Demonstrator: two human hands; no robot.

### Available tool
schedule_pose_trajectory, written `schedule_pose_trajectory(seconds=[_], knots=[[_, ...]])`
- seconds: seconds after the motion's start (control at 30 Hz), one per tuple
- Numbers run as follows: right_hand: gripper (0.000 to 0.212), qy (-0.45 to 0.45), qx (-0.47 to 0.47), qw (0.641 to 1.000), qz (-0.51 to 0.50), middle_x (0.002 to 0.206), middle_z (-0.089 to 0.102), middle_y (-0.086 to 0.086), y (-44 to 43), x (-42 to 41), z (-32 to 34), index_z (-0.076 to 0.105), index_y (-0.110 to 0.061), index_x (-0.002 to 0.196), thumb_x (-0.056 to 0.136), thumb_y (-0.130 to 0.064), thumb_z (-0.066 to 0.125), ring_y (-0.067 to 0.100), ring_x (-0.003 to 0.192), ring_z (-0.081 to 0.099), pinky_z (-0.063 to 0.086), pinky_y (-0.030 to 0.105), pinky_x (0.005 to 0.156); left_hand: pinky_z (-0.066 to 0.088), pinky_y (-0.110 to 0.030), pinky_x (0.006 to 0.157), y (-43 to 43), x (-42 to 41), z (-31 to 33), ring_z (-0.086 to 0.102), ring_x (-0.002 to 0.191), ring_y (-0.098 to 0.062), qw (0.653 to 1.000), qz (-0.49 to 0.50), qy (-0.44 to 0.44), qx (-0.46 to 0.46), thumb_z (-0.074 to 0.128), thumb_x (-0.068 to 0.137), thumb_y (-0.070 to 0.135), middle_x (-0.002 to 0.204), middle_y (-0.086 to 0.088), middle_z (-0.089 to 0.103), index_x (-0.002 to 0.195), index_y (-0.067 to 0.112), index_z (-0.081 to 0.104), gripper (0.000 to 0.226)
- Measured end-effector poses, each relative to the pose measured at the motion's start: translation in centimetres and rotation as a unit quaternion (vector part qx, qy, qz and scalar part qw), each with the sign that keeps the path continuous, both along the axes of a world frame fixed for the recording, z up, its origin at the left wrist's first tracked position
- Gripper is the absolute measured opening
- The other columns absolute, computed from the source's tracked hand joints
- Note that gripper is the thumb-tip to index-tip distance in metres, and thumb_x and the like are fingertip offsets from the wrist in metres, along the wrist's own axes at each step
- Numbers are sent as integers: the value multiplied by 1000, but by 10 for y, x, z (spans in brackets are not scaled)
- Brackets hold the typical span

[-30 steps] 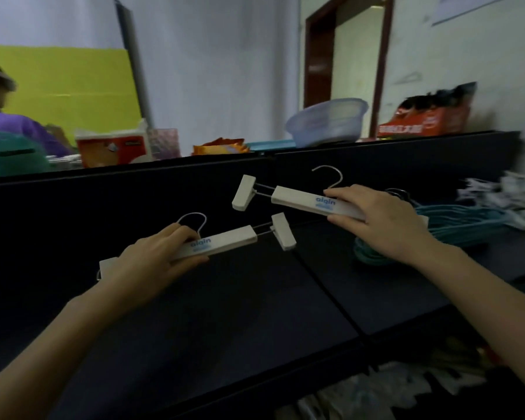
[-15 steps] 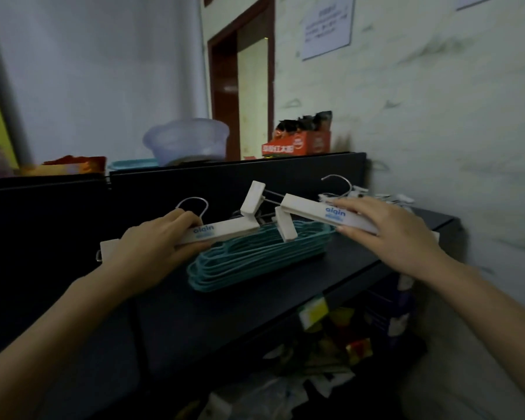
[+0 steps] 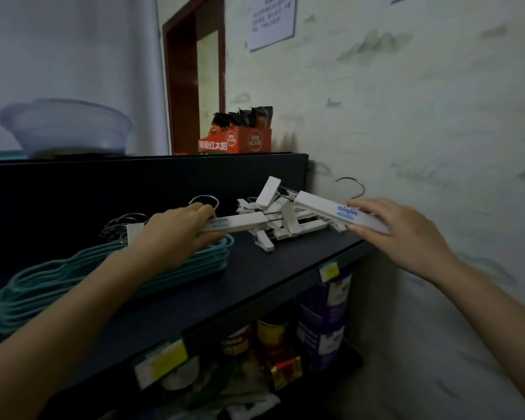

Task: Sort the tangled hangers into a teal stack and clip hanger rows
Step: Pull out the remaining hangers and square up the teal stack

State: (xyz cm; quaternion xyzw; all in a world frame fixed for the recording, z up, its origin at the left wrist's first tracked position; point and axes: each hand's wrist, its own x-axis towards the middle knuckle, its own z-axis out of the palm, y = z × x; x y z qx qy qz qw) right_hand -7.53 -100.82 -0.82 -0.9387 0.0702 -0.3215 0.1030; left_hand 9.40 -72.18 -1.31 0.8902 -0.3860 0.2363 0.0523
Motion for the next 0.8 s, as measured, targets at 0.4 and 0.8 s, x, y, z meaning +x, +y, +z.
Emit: schedule_pose_trajectory(seconds=[0.4,0.8], knots=[[39,3,5,1000,-17,121,59,-11,-101,89,9,53,-35,125,86,-39,58,15,99,56,39,30,71,39,-34,62,-147,92,5,57,98,-27,995,42,-47,74,36,94,47,125,-7,44,120,11,42,46],[36,5,22,999,31,103,51,-21,-155,170,17,54,-37,122,87,-37,60,17,100,57,46,35,77,37,-33,66,-244,148,-7,55,97,-24,997,66,10,41,40,92,48,117,-5,51,111,12,50,41]])
